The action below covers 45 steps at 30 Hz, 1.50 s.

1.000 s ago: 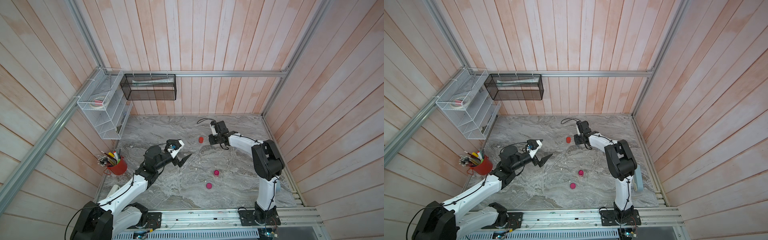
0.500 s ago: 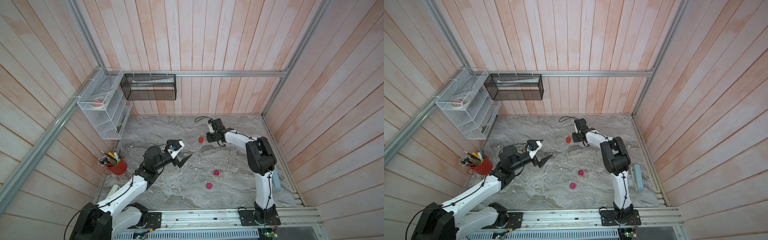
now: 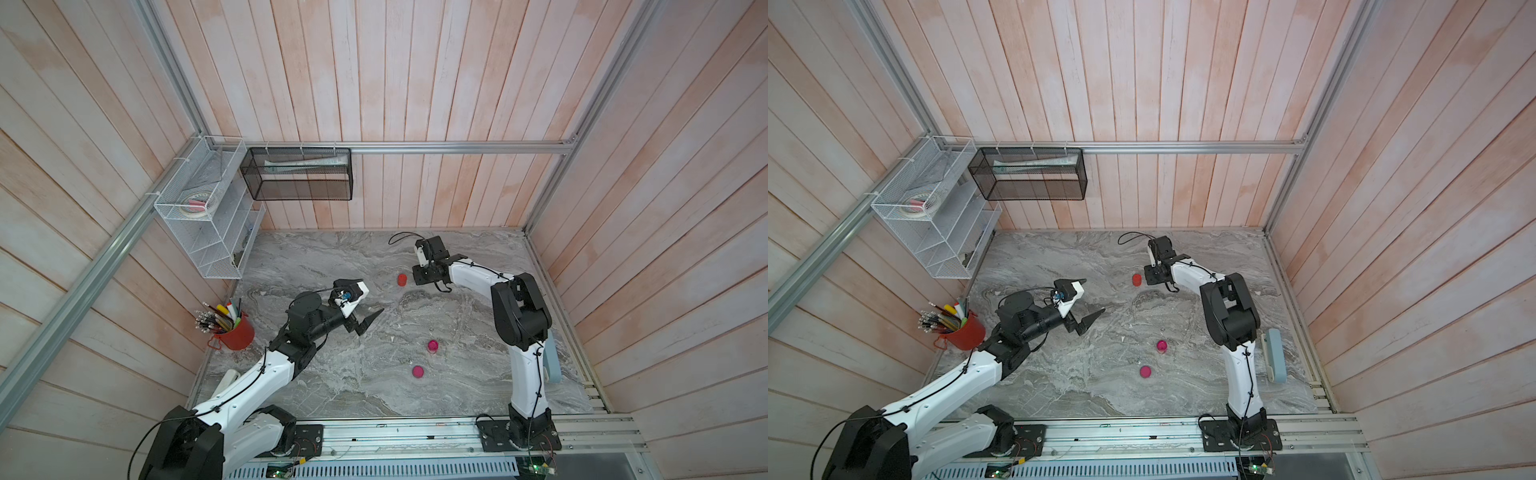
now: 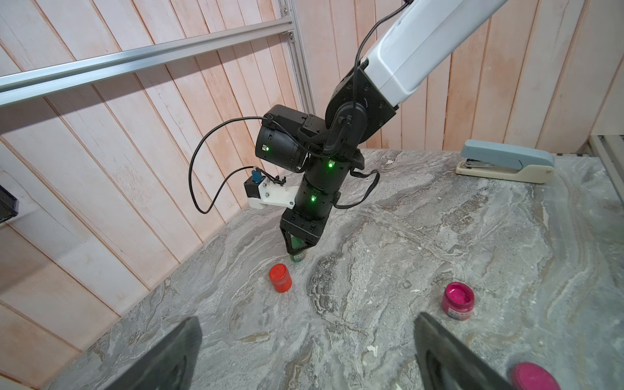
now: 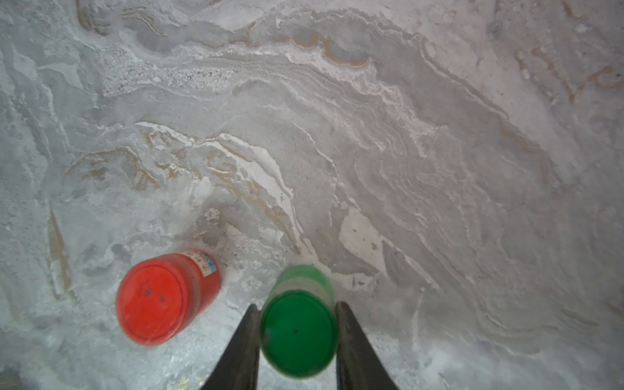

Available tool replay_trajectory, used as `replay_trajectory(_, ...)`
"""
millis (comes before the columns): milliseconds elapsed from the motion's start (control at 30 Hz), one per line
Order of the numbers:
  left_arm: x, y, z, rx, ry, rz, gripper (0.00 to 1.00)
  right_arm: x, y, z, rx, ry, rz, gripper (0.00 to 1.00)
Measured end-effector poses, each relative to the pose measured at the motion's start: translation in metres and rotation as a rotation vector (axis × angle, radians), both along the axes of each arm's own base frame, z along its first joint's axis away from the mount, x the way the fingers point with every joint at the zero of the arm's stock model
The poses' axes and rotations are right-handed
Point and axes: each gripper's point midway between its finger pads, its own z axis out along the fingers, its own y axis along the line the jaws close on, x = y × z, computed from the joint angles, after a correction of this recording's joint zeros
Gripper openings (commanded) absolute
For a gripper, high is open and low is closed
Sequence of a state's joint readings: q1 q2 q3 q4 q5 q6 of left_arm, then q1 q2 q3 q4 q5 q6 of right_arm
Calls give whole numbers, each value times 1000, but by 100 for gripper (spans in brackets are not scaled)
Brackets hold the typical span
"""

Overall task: Close the paint jar lid
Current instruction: Place the paint jar at the center of the board.

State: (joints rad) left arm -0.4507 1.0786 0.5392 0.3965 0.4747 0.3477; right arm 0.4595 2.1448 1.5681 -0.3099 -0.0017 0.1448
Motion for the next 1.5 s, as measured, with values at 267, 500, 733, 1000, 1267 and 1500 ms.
replay_trajectory(267,0,0,0,0,0,0,100,0,0,0,-4,1,3,20)
replay_trajectory(500,0,0,0,0,-2,0,100,0,-1,0,-15,-4,13,34)
replay_trajectory(733,-1,0,2,-3,-6,0,100,0,-1,5,-22,-20,30,51)
replay_trajectory(1000,-1,1,4,-4,-9,0,100,-10,-9,76,20,-178,40,66)
replay_trajectory(1267,-9,1,14,-30,37,-3,100,-76,-35,147,132,-343,30,65)
replay_trajectory(1500,-44,10,47,-93,87,-15,95,-165,-6,122,154,-234,66,65)
